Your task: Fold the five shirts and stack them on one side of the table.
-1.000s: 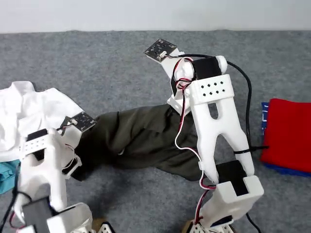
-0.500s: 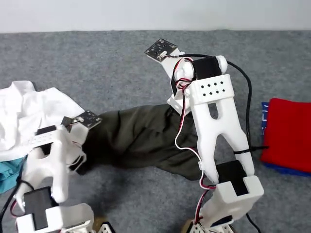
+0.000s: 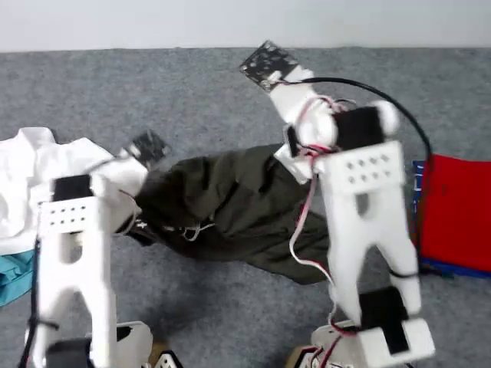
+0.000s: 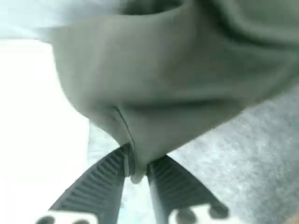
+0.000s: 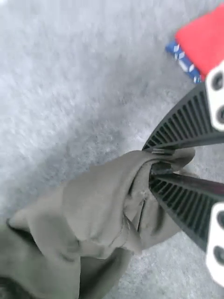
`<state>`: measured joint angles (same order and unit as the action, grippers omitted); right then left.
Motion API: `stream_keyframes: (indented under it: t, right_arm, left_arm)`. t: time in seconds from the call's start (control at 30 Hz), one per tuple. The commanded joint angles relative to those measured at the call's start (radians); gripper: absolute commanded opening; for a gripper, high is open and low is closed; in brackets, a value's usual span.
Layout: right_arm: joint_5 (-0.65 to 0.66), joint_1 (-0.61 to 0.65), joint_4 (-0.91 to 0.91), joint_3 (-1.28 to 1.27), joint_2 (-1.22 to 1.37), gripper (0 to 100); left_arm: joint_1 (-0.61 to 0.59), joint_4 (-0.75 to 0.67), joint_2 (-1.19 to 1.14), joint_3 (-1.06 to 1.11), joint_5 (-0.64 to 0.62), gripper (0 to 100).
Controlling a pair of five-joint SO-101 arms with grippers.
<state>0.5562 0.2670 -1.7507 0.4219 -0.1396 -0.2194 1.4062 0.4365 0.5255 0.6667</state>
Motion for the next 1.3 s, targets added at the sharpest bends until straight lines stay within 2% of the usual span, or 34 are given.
stream_keyframes:
  t: [0.0, 0.2, 0.33, 0.5, 0.8, 1.0, 1.13, 1.27]
  right_arm:
    - [0.068, -0.081, 0.038, 0.061, -0.156, 0.9]
    - [0.242, -0.2, 0.236, 0.061, -0.326, 0.9]
    - [0.331, -0.268, 0.404, 0.061, -0.398, 0.9]
    - [0.394, -0.329, 0.591, 0.061, -0.452, 1.0]
    - [0.482, -0.397, 0.868, 0.061, -0.542, 1.0]
    - [0.523, -0.47, 0.947, 0.061, -0.607, 1.0]
    - [0.528, -0.564, 0.94, 0.061, -0.641, 1.0]
    - [0.528, -0.668, 0.92, 0.06, -0.657, 1.0]
  left_arm:
    - [-0.008, 0.031, 0.132, -0.193, -0.049, 1]
    - [-0.035, 0.023, 0.161, -0.487, -0.107, 1]
    - [-0.074, -0.061, 0.161, -0.633, -0.114, 1]
    - [-0.094, -0.152, 0.164, -0.746, -0.114, 1]
    - [-0.094, -0.158, 0.169, -0.975, -0.114, 1]
    - [-0.094, -0.152, 0.17, -1.116, -0.114, 1]
    - [-0.094, -0.149, 0.17, -1.171, -0.114, 1]
    - [-0.087, -0.08, 0.17, -1.208, -0.109, 1]
